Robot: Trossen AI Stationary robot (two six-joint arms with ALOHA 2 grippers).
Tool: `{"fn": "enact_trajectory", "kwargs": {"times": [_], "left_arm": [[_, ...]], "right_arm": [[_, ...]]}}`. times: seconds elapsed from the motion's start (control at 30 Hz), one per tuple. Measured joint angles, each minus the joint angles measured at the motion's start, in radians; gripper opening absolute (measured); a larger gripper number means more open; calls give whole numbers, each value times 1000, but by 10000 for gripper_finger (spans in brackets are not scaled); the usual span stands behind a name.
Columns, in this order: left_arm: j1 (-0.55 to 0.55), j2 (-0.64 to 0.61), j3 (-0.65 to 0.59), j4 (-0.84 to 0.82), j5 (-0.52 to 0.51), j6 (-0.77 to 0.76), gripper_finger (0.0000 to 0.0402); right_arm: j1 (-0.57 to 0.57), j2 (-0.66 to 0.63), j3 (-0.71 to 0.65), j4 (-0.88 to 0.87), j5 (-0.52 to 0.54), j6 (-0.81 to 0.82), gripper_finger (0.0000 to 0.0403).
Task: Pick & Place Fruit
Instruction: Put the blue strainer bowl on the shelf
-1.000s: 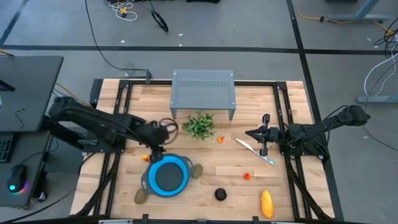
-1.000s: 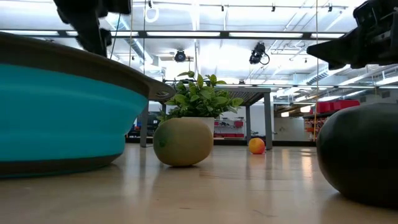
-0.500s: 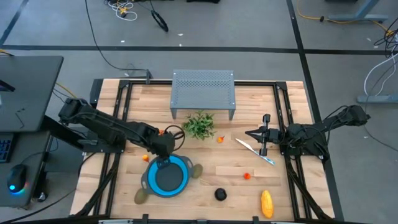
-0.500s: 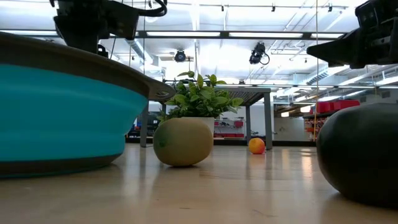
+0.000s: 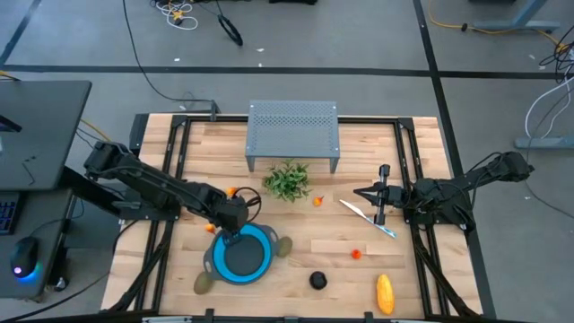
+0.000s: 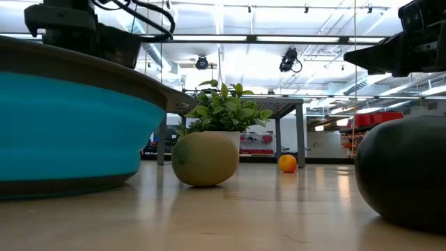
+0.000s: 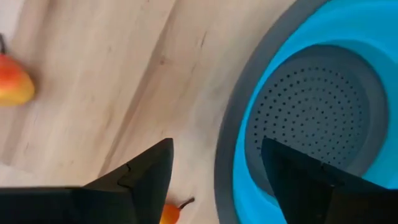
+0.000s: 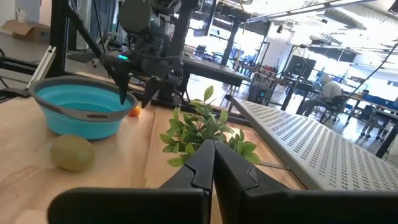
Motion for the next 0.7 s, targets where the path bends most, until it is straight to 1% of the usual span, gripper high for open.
{"fn": "enact_trajectory", "kwargs": {"times": [0.13,0.27,0.4,0.7], "left_arm": [[0,0,-29,-1,0,-29,237],[0,0,-58,16,-8,-54,206],[0,0,-71,33,0,-77,160],[2,-2,-70,70,66,-78,48]], "right_arm": [[0,0,0,0,0,0,17],[0,0,0,0,1,-3,17],[0,0,0,0,0,-3,17],[0,0,0,1,0,-19,17]]}}
